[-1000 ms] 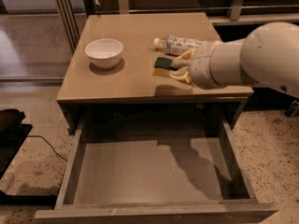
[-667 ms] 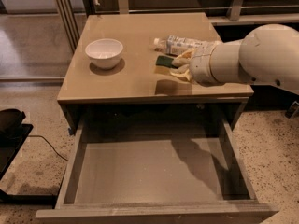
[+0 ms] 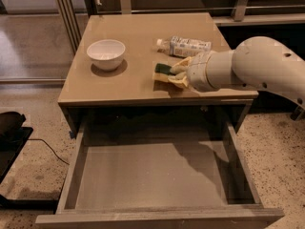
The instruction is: Pick sponge from top drawer and place on counter
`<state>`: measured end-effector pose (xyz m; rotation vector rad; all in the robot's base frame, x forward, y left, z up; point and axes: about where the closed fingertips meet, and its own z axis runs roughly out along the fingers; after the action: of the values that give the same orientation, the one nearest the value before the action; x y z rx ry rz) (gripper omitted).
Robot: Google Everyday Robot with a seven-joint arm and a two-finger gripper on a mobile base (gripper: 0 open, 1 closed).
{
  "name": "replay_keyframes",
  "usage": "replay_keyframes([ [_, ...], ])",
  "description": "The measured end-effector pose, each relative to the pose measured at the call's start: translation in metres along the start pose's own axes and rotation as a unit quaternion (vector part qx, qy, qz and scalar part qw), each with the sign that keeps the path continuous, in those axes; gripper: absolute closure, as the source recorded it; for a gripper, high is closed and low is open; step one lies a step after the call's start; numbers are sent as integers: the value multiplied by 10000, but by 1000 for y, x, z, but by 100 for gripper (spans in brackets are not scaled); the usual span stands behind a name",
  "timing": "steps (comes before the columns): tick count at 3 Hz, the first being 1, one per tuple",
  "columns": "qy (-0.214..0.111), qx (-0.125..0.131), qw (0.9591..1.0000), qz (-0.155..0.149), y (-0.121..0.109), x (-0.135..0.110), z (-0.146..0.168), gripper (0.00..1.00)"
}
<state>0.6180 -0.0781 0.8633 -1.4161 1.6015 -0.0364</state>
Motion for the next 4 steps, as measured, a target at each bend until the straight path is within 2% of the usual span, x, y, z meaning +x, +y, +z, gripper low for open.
replay_keyframes([
  [1, -1, -6, 10000, 5, 0, 0, 1, 81],
  [4, -1, -7, 10000, 4, 0, 0, 1, 12],
])
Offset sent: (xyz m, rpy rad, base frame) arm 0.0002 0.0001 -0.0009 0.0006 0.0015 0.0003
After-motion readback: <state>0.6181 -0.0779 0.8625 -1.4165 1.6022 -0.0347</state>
